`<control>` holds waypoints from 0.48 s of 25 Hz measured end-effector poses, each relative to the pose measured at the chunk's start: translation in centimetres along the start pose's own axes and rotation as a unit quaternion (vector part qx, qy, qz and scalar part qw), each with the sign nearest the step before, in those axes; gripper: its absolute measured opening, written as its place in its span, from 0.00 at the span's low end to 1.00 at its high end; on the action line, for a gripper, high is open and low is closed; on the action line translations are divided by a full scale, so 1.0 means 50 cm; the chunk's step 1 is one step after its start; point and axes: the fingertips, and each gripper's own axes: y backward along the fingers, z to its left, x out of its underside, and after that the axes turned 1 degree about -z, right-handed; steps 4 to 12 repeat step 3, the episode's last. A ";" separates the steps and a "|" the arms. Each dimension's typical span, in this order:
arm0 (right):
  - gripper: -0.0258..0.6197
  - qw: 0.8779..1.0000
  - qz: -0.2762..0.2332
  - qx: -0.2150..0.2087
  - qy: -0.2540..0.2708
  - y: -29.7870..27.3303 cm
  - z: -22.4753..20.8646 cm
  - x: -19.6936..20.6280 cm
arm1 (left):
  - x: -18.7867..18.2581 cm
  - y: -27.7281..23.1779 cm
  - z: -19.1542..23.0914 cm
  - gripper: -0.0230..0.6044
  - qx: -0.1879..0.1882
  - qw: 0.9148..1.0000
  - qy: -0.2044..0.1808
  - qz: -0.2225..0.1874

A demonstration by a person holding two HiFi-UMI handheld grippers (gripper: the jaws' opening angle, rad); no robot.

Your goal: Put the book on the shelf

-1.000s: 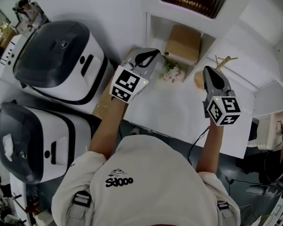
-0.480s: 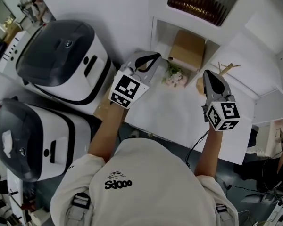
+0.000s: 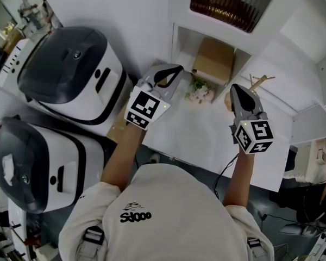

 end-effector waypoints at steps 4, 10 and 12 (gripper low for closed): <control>0.04 1.000 0.004 -0.003 -0.001 -0.001 0.006 0.006 | 0.007 0.005 -0.001 0.06 -0.001 1.000 0.003 0.004; 0.04 1.000 0.004 -0.003 -0.001 -0.001 0.006 0.006 | 0.007 0.005 -0.001 0.06 -0.001 1.000 0.003 0.004; 0.04 1.000 0.004 -0.003 -0.001 -0.001 0.006 0.006 | 0.007 0.005 -0.001 0.06 -0.001 1.000 0.003 0.004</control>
